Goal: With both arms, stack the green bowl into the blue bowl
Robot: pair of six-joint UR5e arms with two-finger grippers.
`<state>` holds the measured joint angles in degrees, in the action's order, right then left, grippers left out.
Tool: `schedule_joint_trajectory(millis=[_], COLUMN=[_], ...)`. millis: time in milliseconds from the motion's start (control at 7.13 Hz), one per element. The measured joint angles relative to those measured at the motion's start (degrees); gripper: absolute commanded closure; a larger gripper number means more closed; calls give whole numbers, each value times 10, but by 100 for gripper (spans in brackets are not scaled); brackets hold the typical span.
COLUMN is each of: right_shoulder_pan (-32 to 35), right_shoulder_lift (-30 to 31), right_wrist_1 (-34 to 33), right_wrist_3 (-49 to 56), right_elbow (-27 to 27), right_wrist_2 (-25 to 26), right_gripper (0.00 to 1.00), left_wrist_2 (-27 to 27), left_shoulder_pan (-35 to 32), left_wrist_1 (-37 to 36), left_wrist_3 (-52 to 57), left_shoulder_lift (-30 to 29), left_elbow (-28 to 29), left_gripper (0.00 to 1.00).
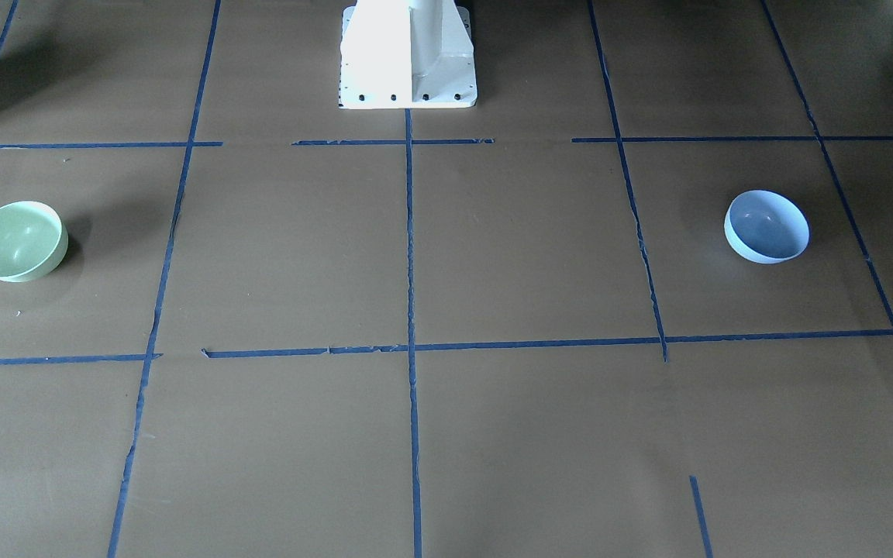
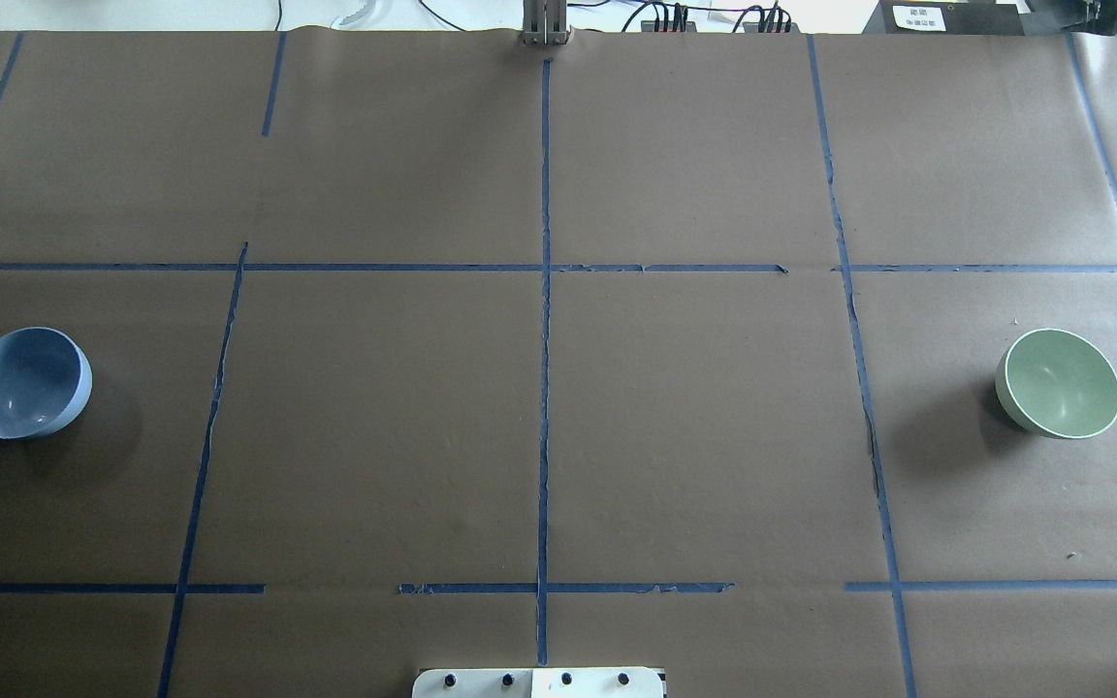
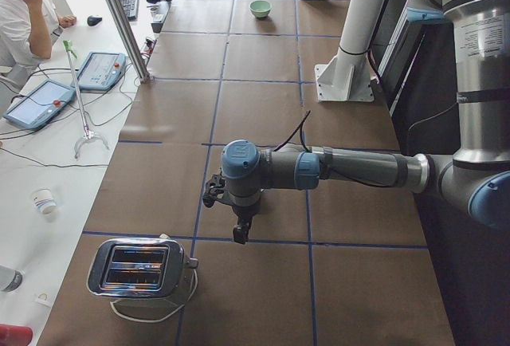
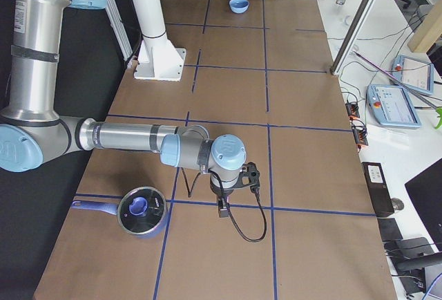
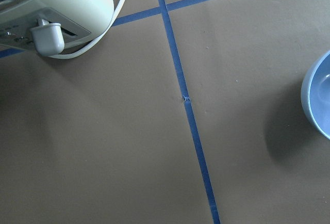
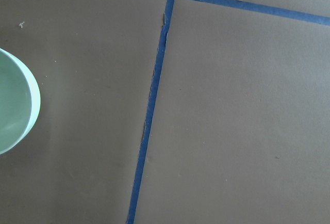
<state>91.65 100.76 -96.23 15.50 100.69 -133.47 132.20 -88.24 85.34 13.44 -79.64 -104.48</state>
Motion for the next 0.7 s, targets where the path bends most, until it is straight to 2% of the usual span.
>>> schedule_joint_trajectory(millis=[701], right_shoulder_pan=[-2], right_shoulder_lift=[-12], right_wrist_1=[1], right_wrist_3=[-1], right_elbow=[1], right_wrist_2=[-3], right_gripper=[0], left_wrist_2=[-1], left_shoulder_pan=[3], left_wrist_1=[5], left_wrist_3=[-2], left_shoulder_lift=[-10], left_elbow=[1], left_gripper=[0])
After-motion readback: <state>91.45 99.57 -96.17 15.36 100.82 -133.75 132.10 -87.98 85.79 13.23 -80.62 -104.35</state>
